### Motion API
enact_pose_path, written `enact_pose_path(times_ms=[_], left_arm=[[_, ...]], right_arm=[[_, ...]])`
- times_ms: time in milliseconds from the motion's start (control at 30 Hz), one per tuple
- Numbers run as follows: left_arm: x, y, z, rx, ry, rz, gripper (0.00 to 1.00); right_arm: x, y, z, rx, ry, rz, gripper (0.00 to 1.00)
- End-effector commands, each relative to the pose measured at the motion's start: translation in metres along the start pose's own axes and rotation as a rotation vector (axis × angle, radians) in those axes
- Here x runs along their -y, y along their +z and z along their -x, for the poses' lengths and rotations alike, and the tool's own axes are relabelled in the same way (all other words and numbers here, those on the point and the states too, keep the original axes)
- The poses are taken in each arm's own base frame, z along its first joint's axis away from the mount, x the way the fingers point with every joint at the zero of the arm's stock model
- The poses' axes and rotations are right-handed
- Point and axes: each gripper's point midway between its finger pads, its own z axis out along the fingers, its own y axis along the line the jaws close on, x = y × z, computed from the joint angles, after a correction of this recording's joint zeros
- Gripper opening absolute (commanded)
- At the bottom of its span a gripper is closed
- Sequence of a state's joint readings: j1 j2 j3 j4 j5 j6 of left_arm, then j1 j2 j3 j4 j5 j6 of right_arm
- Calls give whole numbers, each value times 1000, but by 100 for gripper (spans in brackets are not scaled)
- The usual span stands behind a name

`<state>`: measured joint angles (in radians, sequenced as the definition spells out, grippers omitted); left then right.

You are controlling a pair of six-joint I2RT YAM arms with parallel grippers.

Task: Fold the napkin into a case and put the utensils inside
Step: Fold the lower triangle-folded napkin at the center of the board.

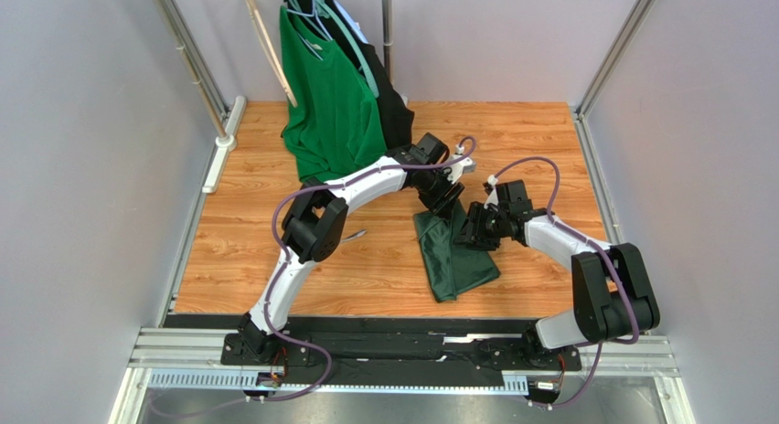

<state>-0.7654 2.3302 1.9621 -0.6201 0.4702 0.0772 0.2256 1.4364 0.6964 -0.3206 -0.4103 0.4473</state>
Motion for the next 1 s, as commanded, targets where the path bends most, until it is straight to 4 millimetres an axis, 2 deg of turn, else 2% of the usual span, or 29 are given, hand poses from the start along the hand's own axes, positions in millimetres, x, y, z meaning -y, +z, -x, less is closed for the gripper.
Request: enact_pose_path(times_ms=[0, 67, 200, 400, 600, 667, 700, 767, 833, 967], left_arm=[[4, -5, 16, 44, 49, -15, 52], [3, -4, 16, 44, 41, -11, 48], [-4, -2, 13, 31, 21, 24, 28], [-9, -10, 18, 43, -1, 63, 8], [-12, -25, 20, 36, -97, 111, 0], [-10, -27, 15, 30, -131, 117, 0], [-8, -35, 23, 64, -129, 127, 0], [-8, -37, 18, 83, -152, 136, 0], [-4, -52, 27, 127, -154, 146, 0], [-11, -71, 23, 130, -191, 214, 0]], right_arm=[[0, 0, 3, 16, -14, 9, 46], [2, 2, 2, 9, -8, 1, 46], [11, 8, -1, -9, 16, -32, 44], [20, 13, -7, -27, 48, -70, 39], [25, 15, -11, -38, 77, -92, 25], [26, 16, -11, -38, 80, -99, 24], [27, 16, -11, -39, 86, -104, 23], [31, 19, -14, -49, 91, -116, 22], [31, 20, -15, -55, 103, -119, 20], [36, 22, -17, -57, 119, -136, 19]])
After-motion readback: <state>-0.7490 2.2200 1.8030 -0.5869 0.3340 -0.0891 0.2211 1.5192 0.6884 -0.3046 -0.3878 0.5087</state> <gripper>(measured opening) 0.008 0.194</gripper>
